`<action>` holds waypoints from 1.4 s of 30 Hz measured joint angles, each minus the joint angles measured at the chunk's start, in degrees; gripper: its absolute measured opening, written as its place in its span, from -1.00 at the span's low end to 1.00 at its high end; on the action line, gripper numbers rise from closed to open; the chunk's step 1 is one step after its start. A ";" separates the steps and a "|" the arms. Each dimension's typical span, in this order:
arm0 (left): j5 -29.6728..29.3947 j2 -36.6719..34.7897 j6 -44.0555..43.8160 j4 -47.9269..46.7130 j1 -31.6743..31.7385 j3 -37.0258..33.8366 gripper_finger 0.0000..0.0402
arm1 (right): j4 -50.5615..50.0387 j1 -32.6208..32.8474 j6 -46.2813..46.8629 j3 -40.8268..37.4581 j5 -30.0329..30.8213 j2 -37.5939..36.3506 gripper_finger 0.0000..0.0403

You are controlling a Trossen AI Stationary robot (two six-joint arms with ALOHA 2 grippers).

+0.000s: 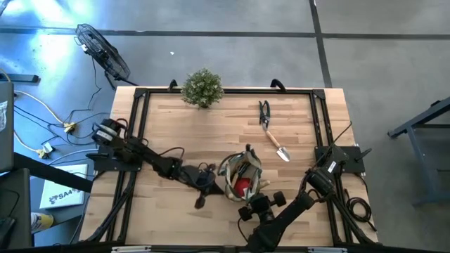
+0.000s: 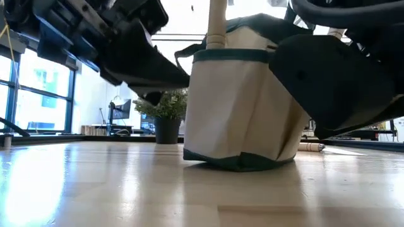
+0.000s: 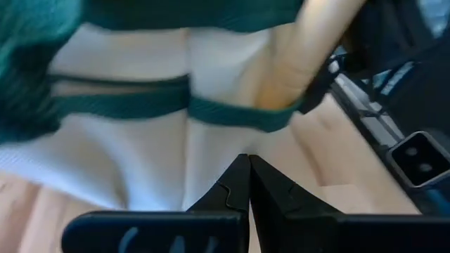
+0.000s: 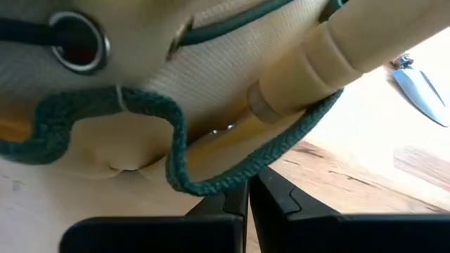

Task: Pick & Place Garden tools in Gardening bag
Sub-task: Adjust the green bag, then put the brown trowel into the green bag

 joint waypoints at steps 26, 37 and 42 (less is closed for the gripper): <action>1.03 0.00 0.10 -0.07 -6.17 3.38 -1.00 | -0.01 0.72 -0.37 -0.02 -4.52 -0.97 -0.98; 0.59 -0.13 3.52 -0.09 -6.13 3.38 -1.00 | 1.32 9.03 2.88 0.01 -11.64 -8.24 -0.98; -1.26 -1.88 6.71 -0.49 -6.13 3.38 -1.00 | 6.50 13.09 5.29 0.00 -10.97 -8.76 -0.98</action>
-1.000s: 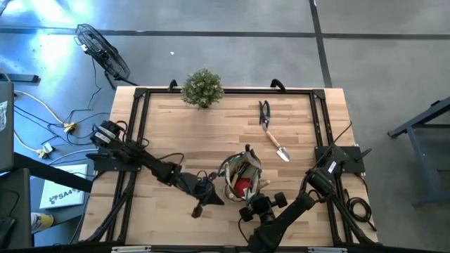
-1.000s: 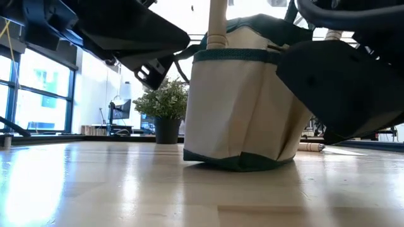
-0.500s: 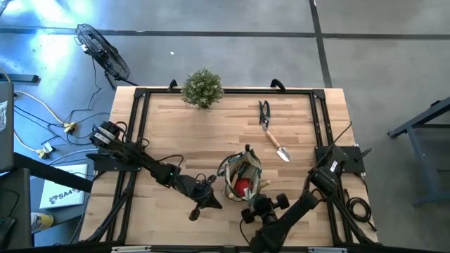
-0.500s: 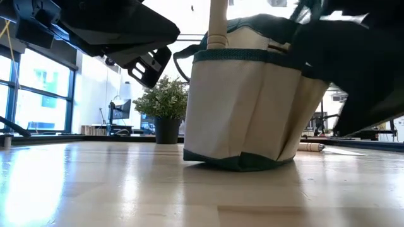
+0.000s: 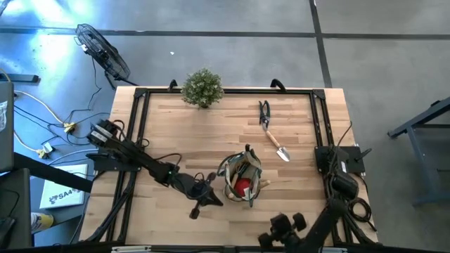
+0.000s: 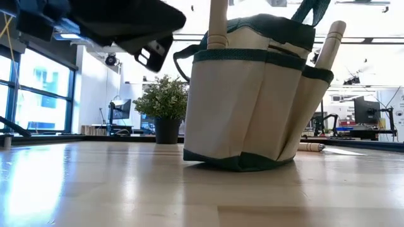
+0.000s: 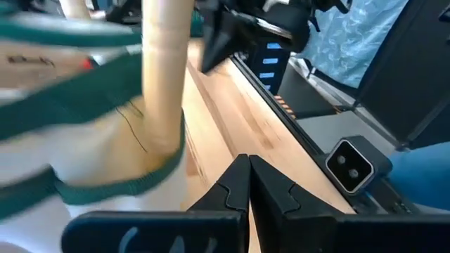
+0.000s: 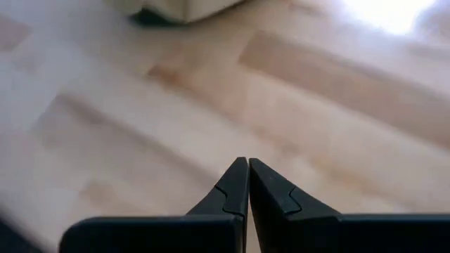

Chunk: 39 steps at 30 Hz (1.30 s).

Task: Pick & Place Garden tools in Gardening bag
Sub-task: Put the brown trowel into the green bag

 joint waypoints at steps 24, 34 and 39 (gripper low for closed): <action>-2.50 -17.74 5.40 -27.73 0.00 0.00 -1.00 | 44.11 2.70 -61.36 0.00 50.50 -7.05 -0.98; -6.05 -17.74 10.73 -32.51 0.04 0.00 -1.00 | 44.99 1.71 -72.43 0.00 48.85 -15.33 -0.94; -6.37 -17.72 11.86 -34.36 0.06 0.00 -1.00 | 45.12 -0.40 -78.11 0.02 45.35 -21.45 -0.72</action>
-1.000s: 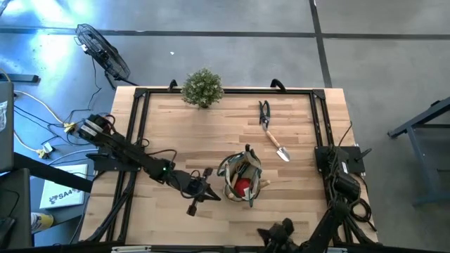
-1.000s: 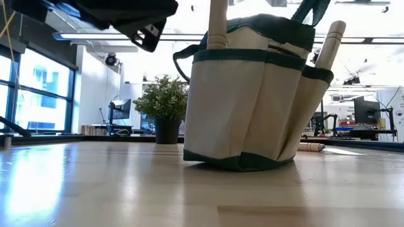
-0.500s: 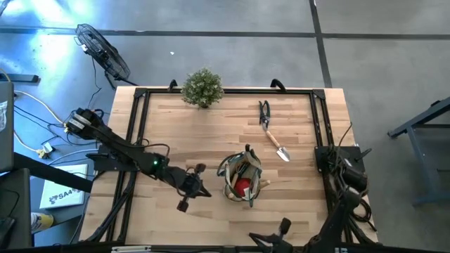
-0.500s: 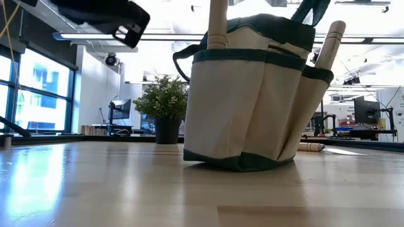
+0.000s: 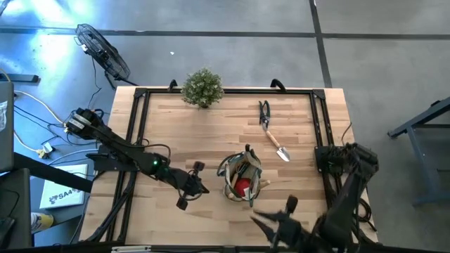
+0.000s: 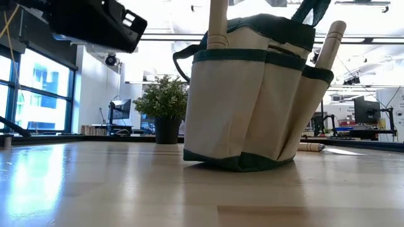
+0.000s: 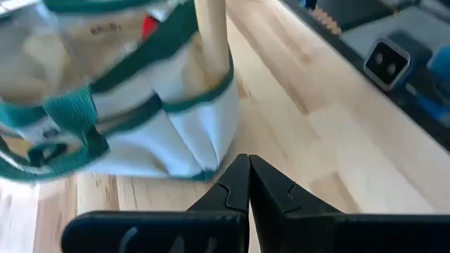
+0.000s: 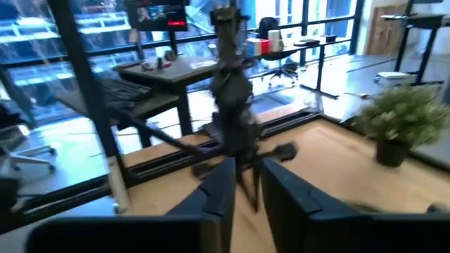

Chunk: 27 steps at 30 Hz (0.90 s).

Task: Pick & Place Garden tools in Gardening bag
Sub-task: Put the brown trowel into the green bag

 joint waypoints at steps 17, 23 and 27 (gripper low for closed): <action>4.53 0.02 -2.47 -5.95 -0.06 0.00 -1.00 | -50.32 -18.97 35.16 -2.71 -30.40 -21.51 -0.26; -0.17 0.02 -3.20 -4.65 -0.04 0.00 -1.00 | -49.98 -26.64 25.30 -10.98 -43.56 -28.55 -0.32; -1.68 0.02 -1.56 -3.53 0.00 0.00 -1.00 | -50.17 -31.40 23.17 -16.14 -44.95 -31.81 -0.36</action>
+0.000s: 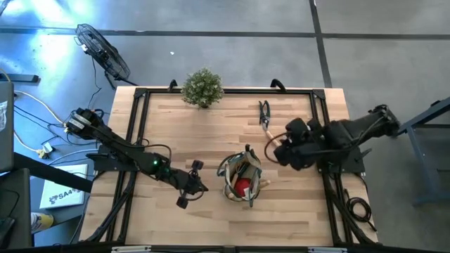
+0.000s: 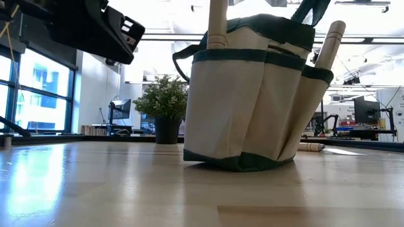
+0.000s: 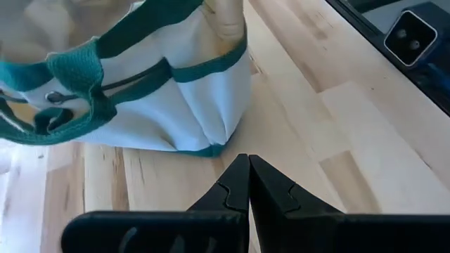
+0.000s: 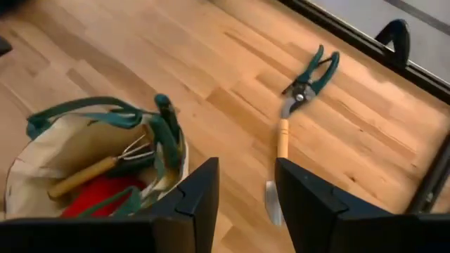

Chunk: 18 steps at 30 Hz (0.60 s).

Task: Pick & Place Garden tools in Gardening bag
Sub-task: Put the brown trowel into the green bag

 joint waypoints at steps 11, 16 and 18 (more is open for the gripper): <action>4.26 0.00 -2.74 -0.76 -0.07 0.00 -1.00 | -0.26 -13.48 -7.43 -13.10 -5.68 -1.70 -0.35; 4.26 0.00 -4.72 -0.60 -0.07 0.00 -1.00 | 5.98 -22.00 -14.83 -21.52 -13.91 -1.66 -0.35; 4.27 0.00 -7.28 -0.58 -0.07 0.00 -1.00 | 10.27 -25.93 -19.94 -24.92 -18.31 -1.66 -0.35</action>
